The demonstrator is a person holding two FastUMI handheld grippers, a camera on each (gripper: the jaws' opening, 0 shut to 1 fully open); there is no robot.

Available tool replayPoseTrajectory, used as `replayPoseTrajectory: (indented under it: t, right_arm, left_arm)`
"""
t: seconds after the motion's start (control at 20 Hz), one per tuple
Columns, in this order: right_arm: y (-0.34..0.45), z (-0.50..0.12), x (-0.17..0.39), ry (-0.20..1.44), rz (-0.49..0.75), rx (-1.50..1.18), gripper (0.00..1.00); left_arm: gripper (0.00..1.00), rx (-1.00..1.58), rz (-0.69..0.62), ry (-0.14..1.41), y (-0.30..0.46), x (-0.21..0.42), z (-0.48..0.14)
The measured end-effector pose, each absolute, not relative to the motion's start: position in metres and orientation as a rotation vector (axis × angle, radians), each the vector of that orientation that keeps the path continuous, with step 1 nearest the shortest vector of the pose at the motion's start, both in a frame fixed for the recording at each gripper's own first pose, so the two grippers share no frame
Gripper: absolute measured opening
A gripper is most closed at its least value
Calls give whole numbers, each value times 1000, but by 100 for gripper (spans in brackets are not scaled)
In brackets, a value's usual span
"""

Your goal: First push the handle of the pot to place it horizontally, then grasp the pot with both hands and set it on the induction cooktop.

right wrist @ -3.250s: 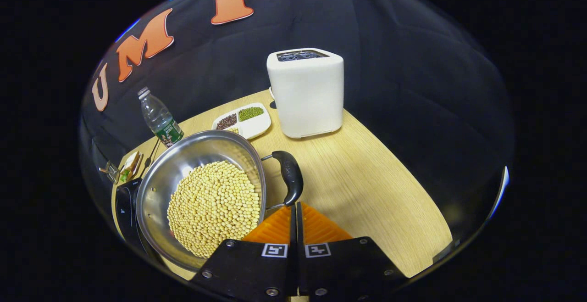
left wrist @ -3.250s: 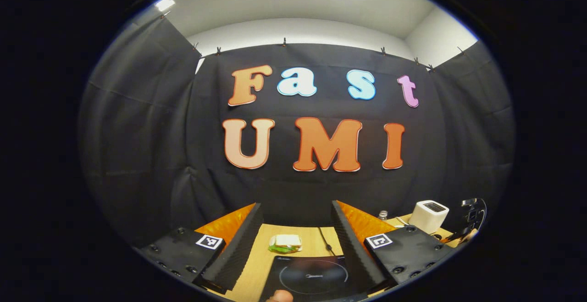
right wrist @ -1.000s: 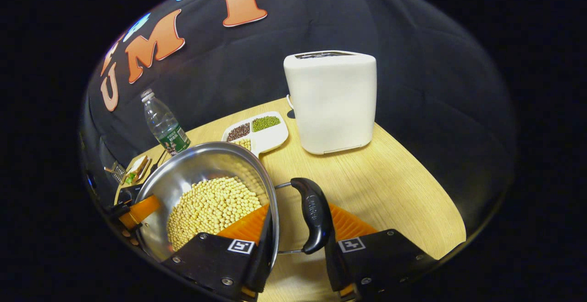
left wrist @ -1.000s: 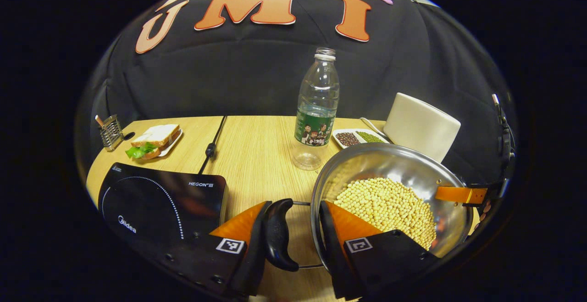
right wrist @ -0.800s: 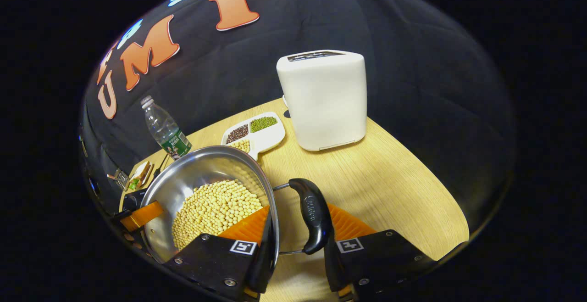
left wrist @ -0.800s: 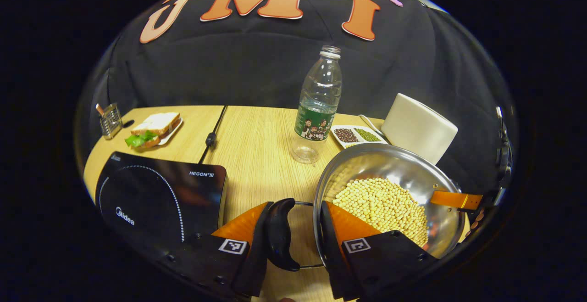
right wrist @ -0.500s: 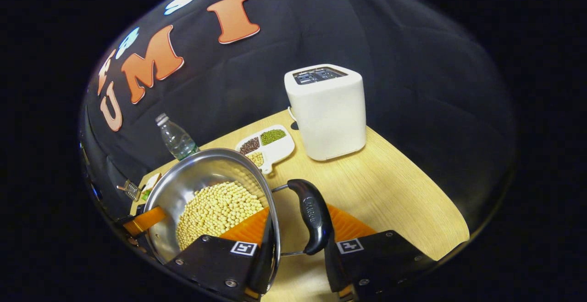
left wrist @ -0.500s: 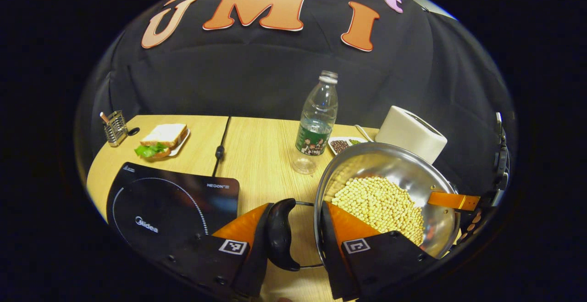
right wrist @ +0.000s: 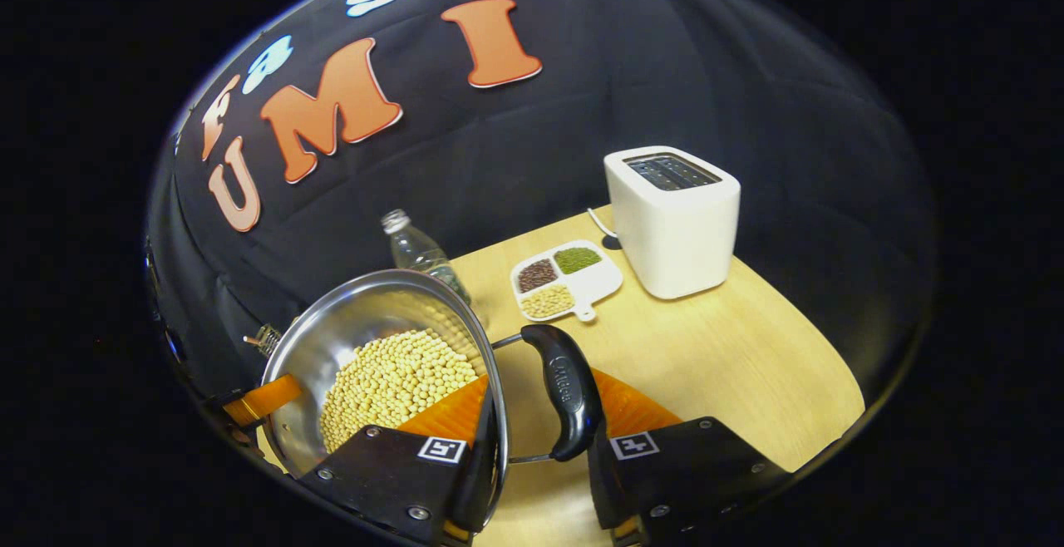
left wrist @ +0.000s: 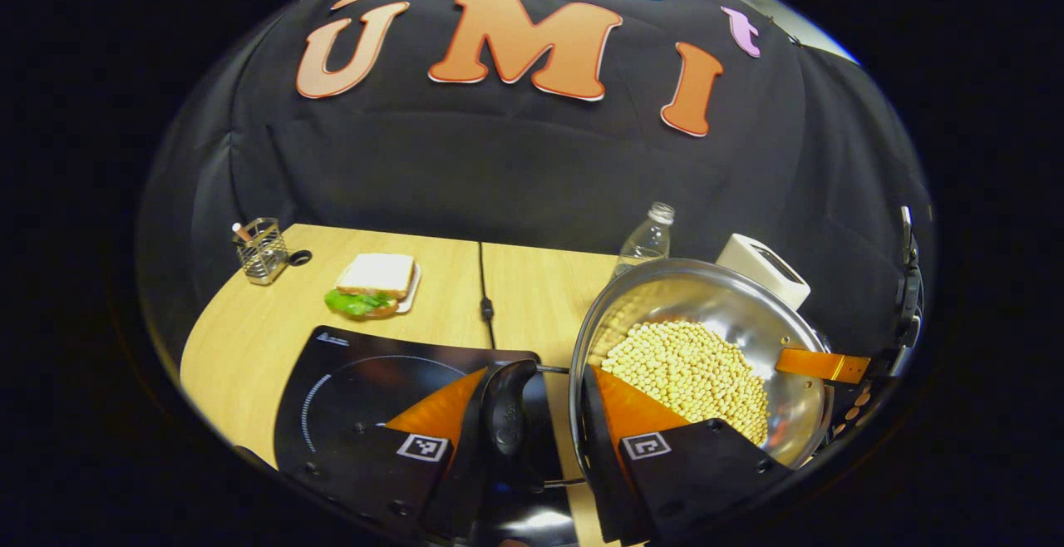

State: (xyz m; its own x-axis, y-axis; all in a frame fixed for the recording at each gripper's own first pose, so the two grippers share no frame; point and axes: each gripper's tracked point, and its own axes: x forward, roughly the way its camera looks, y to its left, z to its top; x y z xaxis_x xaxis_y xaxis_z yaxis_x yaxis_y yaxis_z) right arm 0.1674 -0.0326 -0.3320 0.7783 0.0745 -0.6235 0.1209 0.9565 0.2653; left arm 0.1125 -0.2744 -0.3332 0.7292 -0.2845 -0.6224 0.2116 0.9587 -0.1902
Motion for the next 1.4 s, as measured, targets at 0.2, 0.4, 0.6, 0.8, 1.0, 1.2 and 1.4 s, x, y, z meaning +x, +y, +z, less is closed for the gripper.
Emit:
replayPoseTrajectory:
  t: [0.2,0.4,0.6,0.8,1.0,1.2,1.4]
  right_arm:
    - [22,-320,161,690,10,298,49]
    - [70,-319,154,706,34,292,48]
    - [109,-328,145,721,56,287,49]
    - [145,-349,137,753,69,300,49]
    - [169,-372,127,784,78,295,49]
    - [178,-380,120,796,87,304,49]
    - [181,-385,117,808,95,288,50]
  left_arm:
    - [62,-111,-238,695,-221,109,-313]
    - [62,-116,-210,702,-164,112,-317]
    - [62,-125,-193,717,-121,106,-322]
    - [64,-123,-174,745,-86,103,-337]
    - [65,-110,-170,785,-63,99,-357]
    - [65,-113,-184,786,-52,96,-365]
    - [65,-113,-190,788,-52,95,-369]
